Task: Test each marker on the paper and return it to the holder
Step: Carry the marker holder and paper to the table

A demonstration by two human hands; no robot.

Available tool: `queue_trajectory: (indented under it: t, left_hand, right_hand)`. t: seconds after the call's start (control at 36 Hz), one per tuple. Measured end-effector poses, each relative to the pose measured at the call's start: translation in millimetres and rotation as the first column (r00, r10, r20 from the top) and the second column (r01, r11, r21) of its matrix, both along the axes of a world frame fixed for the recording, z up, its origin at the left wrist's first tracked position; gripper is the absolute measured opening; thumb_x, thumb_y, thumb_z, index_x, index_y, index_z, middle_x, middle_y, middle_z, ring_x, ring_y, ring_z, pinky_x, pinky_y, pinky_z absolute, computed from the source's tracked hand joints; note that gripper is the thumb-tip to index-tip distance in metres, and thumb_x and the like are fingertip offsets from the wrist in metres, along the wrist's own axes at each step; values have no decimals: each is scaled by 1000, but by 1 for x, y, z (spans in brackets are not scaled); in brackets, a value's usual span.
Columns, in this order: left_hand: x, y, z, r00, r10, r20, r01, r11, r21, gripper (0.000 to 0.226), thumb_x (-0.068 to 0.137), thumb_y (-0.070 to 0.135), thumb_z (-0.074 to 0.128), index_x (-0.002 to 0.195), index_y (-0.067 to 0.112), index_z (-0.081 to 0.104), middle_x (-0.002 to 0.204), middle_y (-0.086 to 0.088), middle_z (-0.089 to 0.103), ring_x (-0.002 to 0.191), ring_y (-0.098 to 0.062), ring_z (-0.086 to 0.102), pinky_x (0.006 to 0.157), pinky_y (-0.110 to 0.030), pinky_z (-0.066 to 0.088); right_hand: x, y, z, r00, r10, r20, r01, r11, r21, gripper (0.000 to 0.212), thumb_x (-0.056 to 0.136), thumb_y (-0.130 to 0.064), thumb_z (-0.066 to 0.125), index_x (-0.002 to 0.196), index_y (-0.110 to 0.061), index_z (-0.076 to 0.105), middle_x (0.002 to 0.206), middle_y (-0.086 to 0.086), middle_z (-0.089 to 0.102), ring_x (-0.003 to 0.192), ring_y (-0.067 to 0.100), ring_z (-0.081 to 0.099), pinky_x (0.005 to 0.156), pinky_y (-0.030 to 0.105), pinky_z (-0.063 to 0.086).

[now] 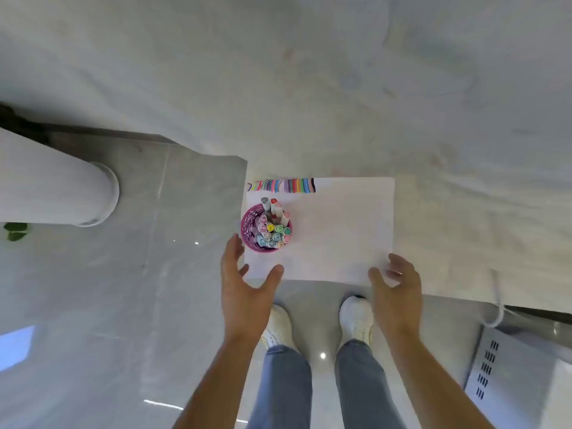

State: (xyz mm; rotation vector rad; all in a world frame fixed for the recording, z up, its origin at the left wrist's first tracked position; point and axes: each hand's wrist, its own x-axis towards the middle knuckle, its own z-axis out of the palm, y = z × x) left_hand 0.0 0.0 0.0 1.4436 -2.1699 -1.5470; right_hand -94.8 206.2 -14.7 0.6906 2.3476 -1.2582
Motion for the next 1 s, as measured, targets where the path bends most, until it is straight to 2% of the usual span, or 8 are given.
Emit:
queue_trajectory:
  t: [0.14,0.25,0.33,0.5,0.58,0.72,0.83,1.0]
  left_hand:
    - [-24,-5,-16,994,34,-100,-29,998,55,99,71,30,91,147,45,30,140,30,45,124,9,49,88,-7,48]
    - [-34,-4,-22,992,29,-124,-24,999,39,95,69,30,92,143,45,35,133,29,51,122,2,54,86,-8,51]
    - [-36,-3,-24,989,52,-136,-48,998,29,87,70,30,91,139,45,40,128,29,55,119,4,56,86,-8,51]
    - [-34,-8,-23,991,17,-135,-17,1000,6,83,69,31,92,132,49,41,124,30,55,117,1,57,83,-10,53]
    - [-30,-8,-22,991,20,-130,-19,1000,6,82,68,32,92,129,53,41,121,34,55,114,6,57,80,-7,51]
    - [-20,-8,-15,990,53,-127,-52,999,16,83,65,32,93,129,50,44,120,33,57,112,7,58,75,-3,49]
    - [-9,-8,1,991,58,-118,-59,998,-4,84,65,33,93,129,52,43,120,36,55,111,8,58,77,-4,49]
    - [10,-12,46,988,111,-105,-112,994,-8,83,65,31,93,126,56,42,118,40,53,110,9,58,79,-7,52]
  right_hand:
    - [-7,-11,-13,997,-20,-72,25,997,75,54,95,-18,72,145,-19,52,136,-1,51,119,16,52,87,15,41]
    - [-10,-16,-18,996,-24,-85,35,991,128,60,93,-19,74,147,-14,49,139,8,51,125,26,50,101,36,48]
    - [-12,-17,-22,995,-45,-89,55,992,113,57,93,-19,75,144,-11,51,126,4,54,116,24,54,101,39,49]
    - [-13,-11,-27,995,-80,-58,84,993,87,11,96,-27,71,101,-19,65,86,-6,55,90,23,56,84,31,43]
    - [-12,-10,-25,998,-23,-62,30,993,117,25,98,-30,68,76,-22,57,81,-10,50,89,27,56,84,36,44]
    - [-5,-8,-14,993,55,-100,-45,994,100,11,99,-24,67,89,-21,62,94,-4,59,99,29,57,88,38,49]
    - [1,-3,4,997,45,-66,-50,996,-77,19,102,-15,62,87,-26,63,86,-10,70,79,9,64,66,6,46]
    - [0,4,50,991,130,-16,-130,977,-166,8,105,-14,58,106,-15,67,93,-1,74,80,13,68,68,18,50]
